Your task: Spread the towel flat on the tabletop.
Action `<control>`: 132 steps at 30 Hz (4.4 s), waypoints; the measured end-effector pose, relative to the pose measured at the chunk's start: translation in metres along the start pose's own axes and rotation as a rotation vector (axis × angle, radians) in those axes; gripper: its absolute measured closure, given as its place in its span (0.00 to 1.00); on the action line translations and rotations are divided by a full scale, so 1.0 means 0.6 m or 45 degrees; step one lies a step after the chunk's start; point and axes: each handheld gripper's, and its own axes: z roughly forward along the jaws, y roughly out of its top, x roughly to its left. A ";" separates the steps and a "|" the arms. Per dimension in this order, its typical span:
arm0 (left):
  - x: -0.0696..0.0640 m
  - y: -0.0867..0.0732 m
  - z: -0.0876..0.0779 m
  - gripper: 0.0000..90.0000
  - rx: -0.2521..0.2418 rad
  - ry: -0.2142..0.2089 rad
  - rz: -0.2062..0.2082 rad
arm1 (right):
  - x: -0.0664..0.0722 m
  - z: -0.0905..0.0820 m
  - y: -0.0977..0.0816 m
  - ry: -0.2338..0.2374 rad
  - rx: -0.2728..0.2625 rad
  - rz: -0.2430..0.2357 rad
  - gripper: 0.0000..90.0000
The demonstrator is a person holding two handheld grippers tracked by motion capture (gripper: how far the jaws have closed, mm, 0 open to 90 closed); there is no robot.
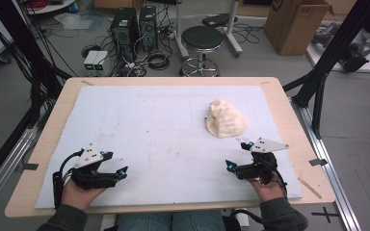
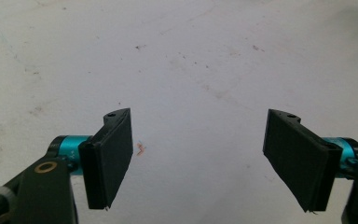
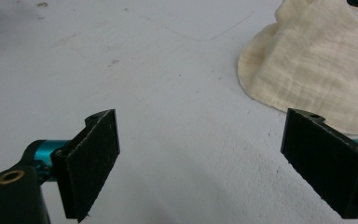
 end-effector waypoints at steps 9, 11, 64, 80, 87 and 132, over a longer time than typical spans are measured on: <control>0.002 0.002 0.002 0.27 -0.014 0.005 -0.008 | 0.000 0.001 0.000 -0.006 0.004 0.004 0.12; 0.002 0.003 0.004 0.27 -0.015 0.008 -0.003 | -0.002 0.001 0.001 -0.008 -0.004 0.001 0.12; 0.012 0.017 0.015 0.27 -0.054 -0.001 -0.011 | -0.122 0.106 0.175 -0.061 0.153 -0.013 0.27; 0.015 0.015 0.015 0.27 -0.055 0.001 -0.012 | -0.154 0.199 0.139 -0.117 0.334 0.057 0.46; 0.015 0.015 0.017 0.27 -0.055 -0.005 -0.012 | -0.159 0.224 0.124 -0.134 0.380 0.084 0.49; 0.012 0.014 0.015 0.27 -0.060 0.006 -0.006 | -0.142 0.186 0.143 -0.040 0.318 0.135 0.91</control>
